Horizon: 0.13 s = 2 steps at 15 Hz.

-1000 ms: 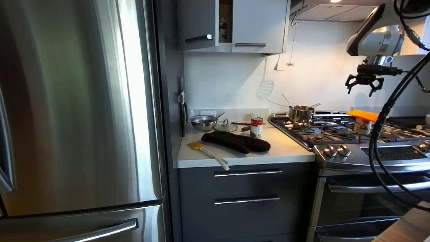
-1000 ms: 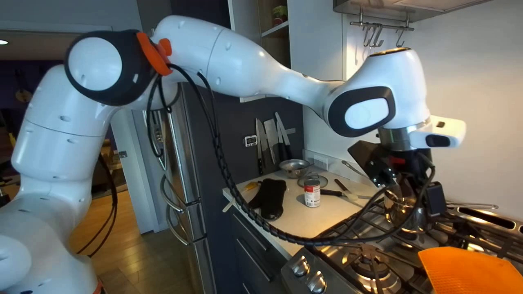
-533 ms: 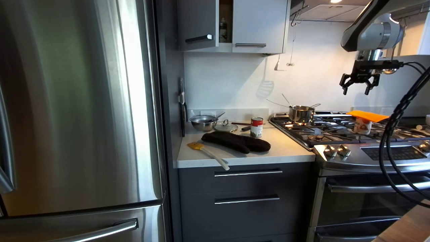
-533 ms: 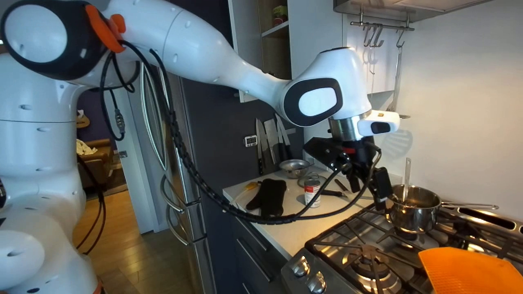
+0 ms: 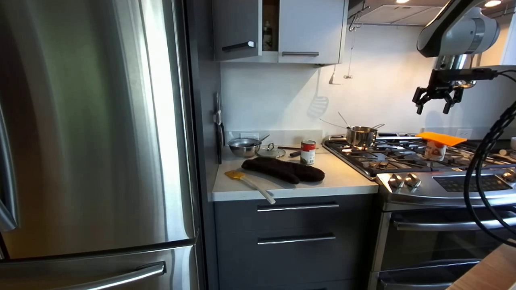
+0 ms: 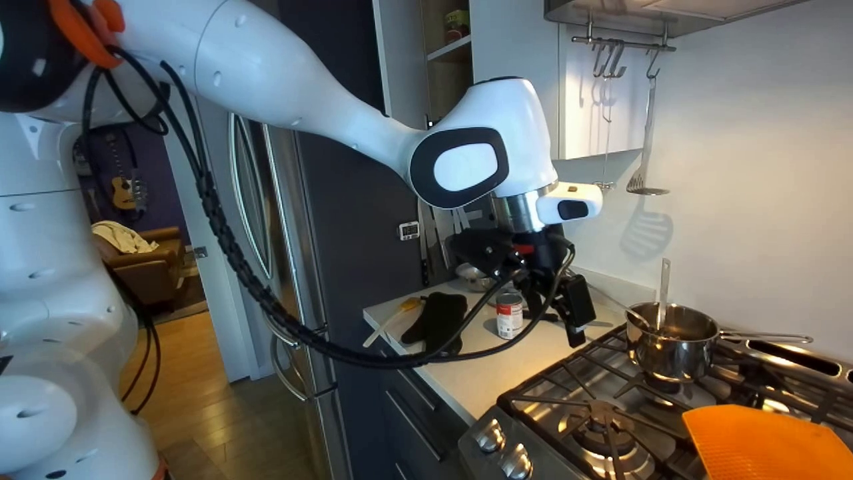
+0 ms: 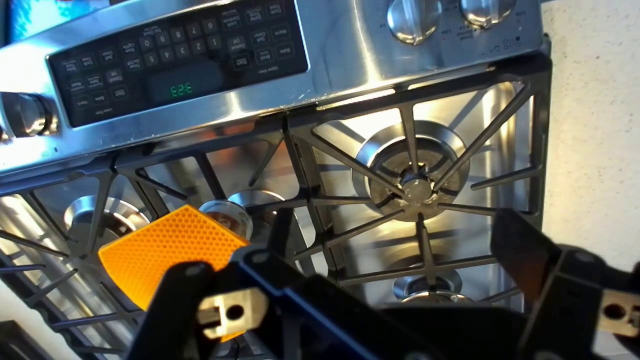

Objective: Pick up the orange placemat and put it top of the can on the stove

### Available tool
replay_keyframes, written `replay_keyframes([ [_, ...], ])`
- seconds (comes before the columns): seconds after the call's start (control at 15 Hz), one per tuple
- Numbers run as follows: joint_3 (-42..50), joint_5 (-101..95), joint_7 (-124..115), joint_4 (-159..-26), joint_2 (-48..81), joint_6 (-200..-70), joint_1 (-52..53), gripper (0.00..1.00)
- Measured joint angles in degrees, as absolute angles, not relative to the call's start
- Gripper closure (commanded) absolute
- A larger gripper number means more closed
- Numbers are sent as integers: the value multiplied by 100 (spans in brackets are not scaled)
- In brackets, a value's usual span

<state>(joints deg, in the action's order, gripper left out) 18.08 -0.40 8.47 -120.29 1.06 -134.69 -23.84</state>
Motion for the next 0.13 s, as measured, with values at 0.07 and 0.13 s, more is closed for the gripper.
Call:
replay_keyframes([
  [0.07,1808,-42,850,-12034,106,-13474,-2381,0],
  [0.13,1808,-43,852,-12036,107,-13476,-2378,0],
])
